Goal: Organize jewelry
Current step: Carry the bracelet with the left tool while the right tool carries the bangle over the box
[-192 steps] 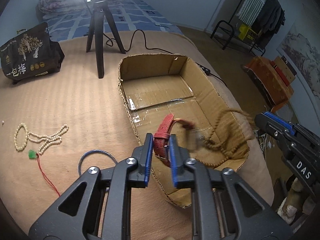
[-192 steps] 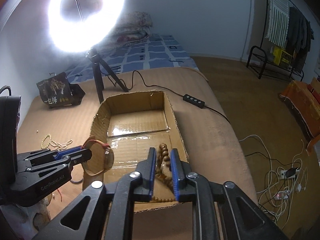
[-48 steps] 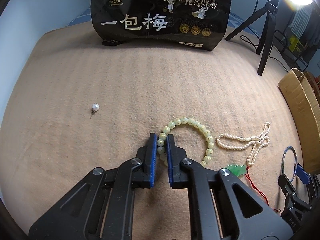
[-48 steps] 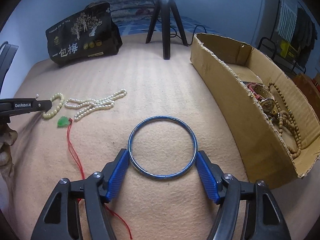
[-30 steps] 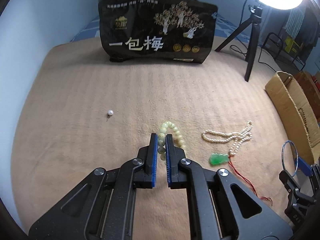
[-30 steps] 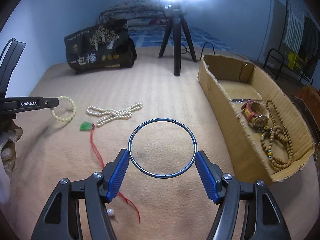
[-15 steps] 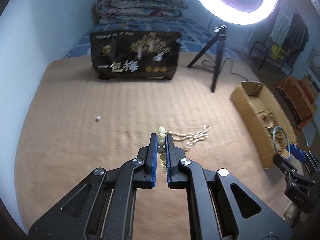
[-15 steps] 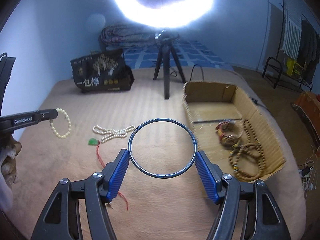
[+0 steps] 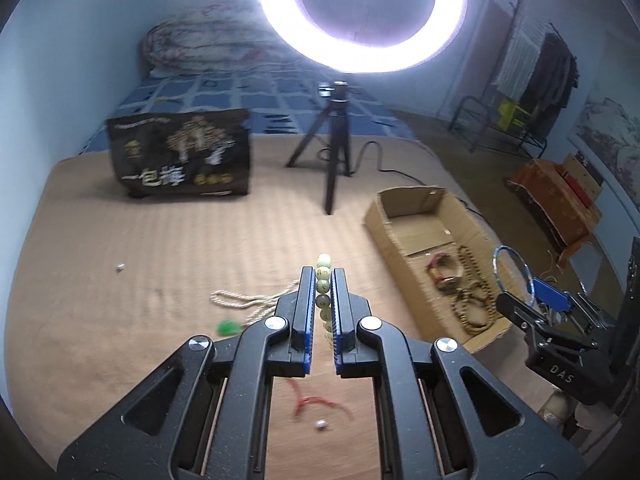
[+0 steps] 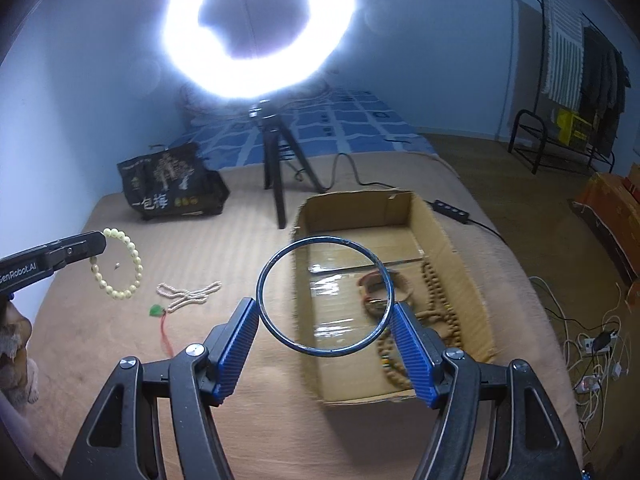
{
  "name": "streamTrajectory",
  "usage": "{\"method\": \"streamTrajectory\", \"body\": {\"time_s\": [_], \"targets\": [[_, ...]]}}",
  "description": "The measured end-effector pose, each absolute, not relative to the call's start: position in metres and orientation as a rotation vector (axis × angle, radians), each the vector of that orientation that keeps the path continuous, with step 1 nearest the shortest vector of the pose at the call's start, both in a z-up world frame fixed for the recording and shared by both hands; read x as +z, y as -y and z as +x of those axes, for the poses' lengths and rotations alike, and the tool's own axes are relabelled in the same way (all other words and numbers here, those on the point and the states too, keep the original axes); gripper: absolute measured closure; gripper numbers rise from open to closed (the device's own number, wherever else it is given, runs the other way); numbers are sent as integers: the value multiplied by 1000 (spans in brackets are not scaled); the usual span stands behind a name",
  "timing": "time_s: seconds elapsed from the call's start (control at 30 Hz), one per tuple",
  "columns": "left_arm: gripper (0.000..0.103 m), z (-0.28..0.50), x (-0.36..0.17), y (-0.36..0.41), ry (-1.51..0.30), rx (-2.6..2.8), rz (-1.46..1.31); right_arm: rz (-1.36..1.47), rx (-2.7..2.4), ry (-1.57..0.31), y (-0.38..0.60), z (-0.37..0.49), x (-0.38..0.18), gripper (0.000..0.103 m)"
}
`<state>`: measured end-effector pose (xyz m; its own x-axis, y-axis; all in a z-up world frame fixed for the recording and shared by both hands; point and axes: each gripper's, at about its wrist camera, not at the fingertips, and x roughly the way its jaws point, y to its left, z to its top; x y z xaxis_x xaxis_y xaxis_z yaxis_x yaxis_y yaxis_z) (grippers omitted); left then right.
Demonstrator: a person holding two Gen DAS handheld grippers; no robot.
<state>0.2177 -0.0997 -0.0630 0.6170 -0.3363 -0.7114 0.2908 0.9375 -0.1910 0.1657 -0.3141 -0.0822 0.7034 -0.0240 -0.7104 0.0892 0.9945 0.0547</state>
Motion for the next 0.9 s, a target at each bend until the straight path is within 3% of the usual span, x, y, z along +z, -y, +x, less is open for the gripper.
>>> {"method": "streamTrajectory", "body": {"time_s": [0.47, 0.9], "targets": [[98, 247, -70, 184, -819, -457, -55, 89, -81, -829, 367, 169, -97, 33], [98, 287, -111, 244, -868, -473, -19, 105, -82, -890, 393, 182, -125, 33]]}}
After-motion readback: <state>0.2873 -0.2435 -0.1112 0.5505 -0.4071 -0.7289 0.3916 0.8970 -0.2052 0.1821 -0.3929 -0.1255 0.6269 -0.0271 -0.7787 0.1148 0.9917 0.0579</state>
